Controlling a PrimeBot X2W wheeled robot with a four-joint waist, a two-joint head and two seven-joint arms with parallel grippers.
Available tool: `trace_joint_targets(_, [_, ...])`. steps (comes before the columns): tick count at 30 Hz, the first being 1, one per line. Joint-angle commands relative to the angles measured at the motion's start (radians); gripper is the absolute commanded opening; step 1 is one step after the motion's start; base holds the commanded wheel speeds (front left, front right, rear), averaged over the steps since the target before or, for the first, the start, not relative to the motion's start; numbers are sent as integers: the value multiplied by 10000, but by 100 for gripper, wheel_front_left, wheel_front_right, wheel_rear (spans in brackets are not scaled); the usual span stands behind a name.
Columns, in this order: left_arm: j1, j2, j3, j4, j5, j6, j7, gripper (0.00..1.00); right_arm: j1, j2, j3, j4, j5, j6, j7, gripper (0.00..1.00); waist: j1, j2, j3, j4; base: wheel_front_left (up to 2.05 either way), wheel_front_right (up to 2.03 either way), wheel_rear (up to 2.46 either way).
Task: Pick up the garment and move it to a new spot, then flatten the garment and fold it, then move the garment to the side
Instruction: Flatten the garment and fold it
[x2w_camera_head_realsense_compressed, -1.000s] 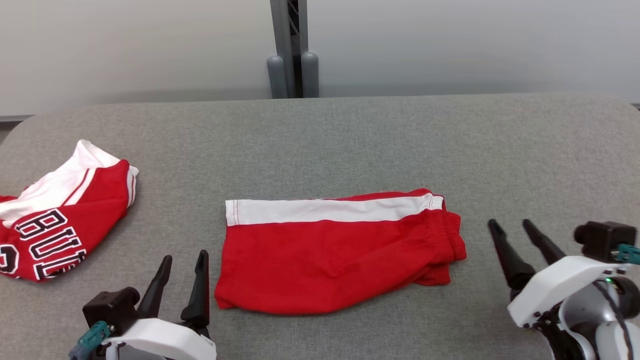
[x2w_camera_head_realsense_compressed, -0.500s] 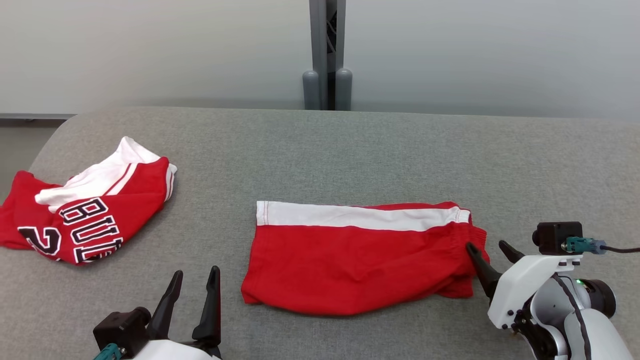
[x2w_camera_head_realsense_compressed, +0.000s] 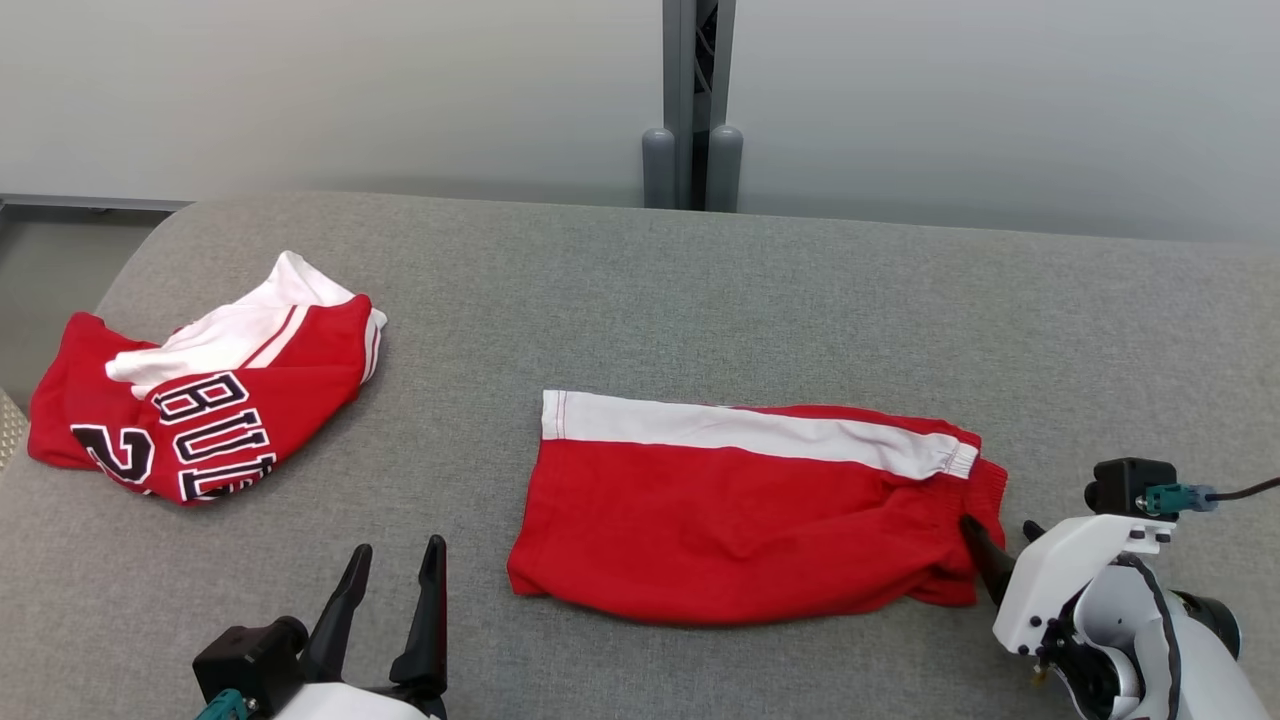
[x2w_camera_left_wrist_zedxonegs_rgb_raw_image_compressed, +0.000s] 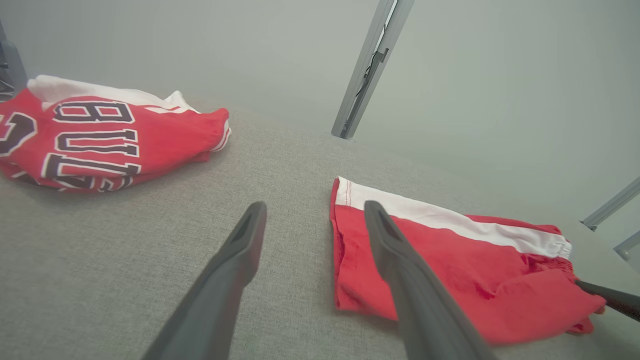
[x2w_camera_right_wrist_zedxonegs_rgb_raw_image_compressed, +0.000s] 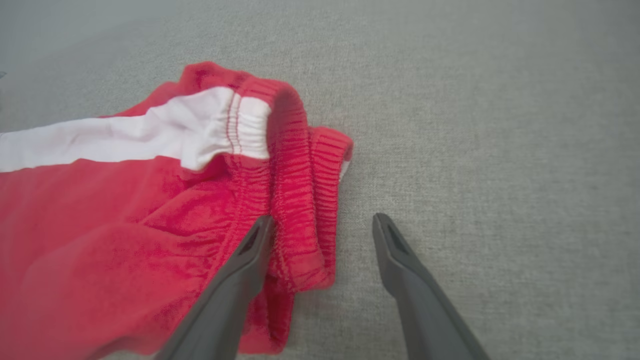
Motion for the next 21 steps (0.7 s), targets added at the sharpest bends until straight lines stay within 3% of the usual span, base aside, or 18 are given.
trace_joint_targets(1, [59, 28, -8, 40, 44, -12, 5, 100, -184, -35, -86, 404, 273, 1, -65, 100, 0, -1, 10, 53, 0, 0, 0])
trace_joint_targets(11, [21, 60, -59, 90, 14, -15, 33, 100, -532, -12, 648, 1501, 1718, 1, -286, 100, 0, -1, 47, 175, 0, 0, 0])
trace_joint_targets(12, [16, 65, -60, 93, 14, -6, 37, 100, -572, -6, 743, 1578, 1791, 1, -322, 87, 0, -1, 51, 172, 0, 0, 0])
trace_joint_targets(13, [10, 68, -61, 90, 14, 4, 40, 100, -626, -4, 813, 1653, 1863, 1, -385, 58, 0, -1, 59, 168, 0, 0, 0])
trace_joint_targets(15, [-14, 76, -61, 84, 17, 6, 37, 100, -762, -8, 912, 1781, 1939, 1, -523, 36, 0, -1, 69, 154, 0, 0, 0])
trace_joint_targets(17, [-42, 75, -70, 78, 23, 9, 37, 100, -911, -15, 979, 1873, 2018, 1, -646, 4, 0, -1, 65, 134, 0, 0, 0])
trace_joint_targets(18, [-59, 69, -81, 71, 25, 6, 38, 100, -979, -49, 999, 1916, 2062, 1, -685, 0, 0, -1, 67, 122, 0, 0, 0])
trace_joint_targets(21, [-80, 54, -101, 61, 23, 0, 38, 100, -1152, -182, 1042, 1956, 2298, 1, -753, 0, 0, -1, 67, 66, 0, 0, 0])
